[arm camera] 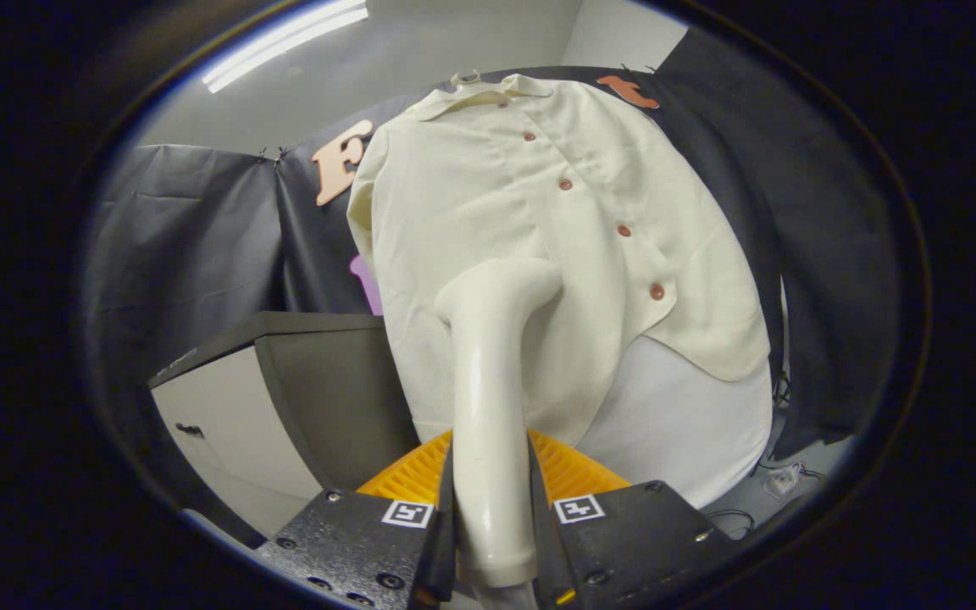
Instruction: Iron the clothes twice with a garment steamer, once on the left side and once on the right side.
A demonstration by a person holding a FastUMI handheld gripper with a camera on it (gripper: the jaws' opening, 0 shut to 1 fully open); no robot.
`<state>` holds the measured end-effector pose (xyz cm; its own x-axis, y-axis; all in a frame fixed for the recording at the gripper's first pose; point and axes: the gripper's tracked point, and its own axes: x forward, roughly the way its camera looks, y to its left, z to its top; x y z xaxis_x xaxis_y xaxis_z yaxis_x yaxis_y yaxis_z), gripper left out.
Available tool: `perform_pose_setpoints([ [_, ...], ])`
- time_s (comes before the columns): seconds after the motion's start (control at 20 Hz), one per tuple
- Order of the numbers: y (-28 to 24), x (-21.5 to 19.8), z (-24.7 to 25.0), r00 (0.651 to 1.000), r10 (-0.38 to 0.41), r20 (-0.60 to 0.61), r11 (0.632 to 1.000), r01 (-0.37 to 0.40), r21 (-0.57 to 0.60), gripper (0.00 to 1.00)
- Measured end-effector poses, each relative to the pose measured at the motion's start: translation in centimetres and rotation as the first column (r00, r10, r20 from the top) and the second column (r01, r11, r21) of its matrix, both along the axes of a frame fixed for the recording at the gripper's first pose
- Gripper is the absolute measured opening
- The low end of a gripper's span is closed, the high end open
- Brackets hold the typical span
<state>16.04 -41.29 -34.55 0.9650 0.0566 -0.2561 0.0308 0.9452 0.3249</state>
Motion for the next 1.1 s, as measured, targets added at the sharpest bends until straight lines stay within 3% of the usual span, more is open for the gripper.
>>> perform_pose_setpoints([
  [0.6, 0.7, -4.2, -6.0, 0.993, -0.009, -0.120, 1.000, 0.009, 0.000, 0.38],
  [0.75, 0.3, -4.6, -4.0, 0.996, -0.045, -0.076, 0.999, 0.044, -0.006, 0.37],
  [1.1, -0.3, -4.7, 3.2, 0.999, -0.038, -0.009, 0.997, 0.037, -0.064, 0.36],
])
